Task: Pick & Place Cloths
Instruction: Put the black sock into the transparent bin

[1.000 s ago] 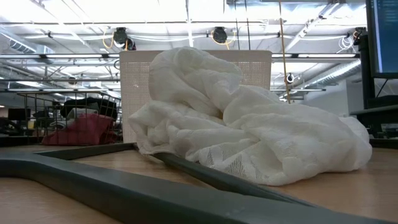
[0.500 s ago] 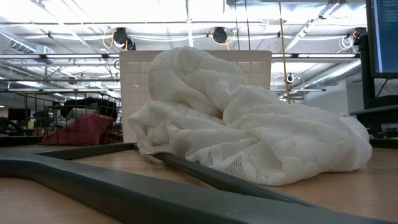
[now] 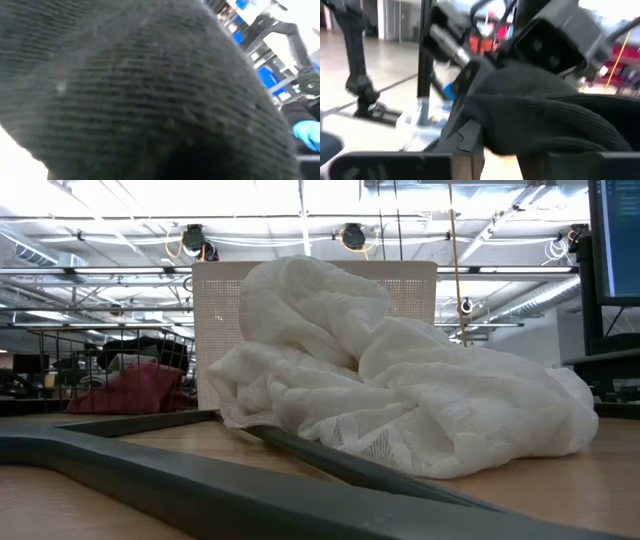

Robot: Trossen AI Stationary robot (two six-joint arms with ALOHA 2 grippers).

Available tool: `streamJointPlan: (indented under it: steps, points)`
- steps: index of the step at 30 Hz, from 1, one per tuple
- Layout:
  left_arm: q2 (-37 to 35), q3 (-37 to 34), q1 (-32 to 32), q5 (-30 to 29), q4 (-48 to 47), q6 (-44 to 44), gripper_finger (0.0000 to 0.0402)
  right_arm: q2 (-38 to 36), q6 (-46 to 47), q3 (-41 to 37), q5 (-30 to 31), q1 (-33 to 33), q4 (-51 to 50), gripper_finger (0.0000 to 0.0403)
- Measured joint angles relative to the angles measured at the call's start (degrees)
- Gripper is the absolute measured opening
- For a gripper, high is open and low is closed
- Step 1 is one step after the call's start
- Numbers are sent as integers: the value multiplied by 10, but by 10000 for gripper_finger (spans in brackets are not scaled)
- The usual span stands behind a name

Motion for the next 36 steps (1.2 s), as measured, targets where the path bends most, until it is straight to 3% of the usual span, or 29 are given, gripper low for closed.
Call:
streamJointPlan:
  steps: [8, 16, 28, 36]
  points:
    - [-2, 0, -9, 14, -126, -69, 4, -17, 76, -1, -2, 13, -145, 133]
    - [-42, 0, -34, 36, -244, -158, 3, -49, 101, -1, -2, 36, -250, 143]
    - [-132, 0, -127, 74, -447, -444, 2, -78, 96, -1, -2, 43, -275, 141]
    - [-149, 0, -218, 84, -577, -627, 1, -78, 89, -1, -2, 43, -283, 141]
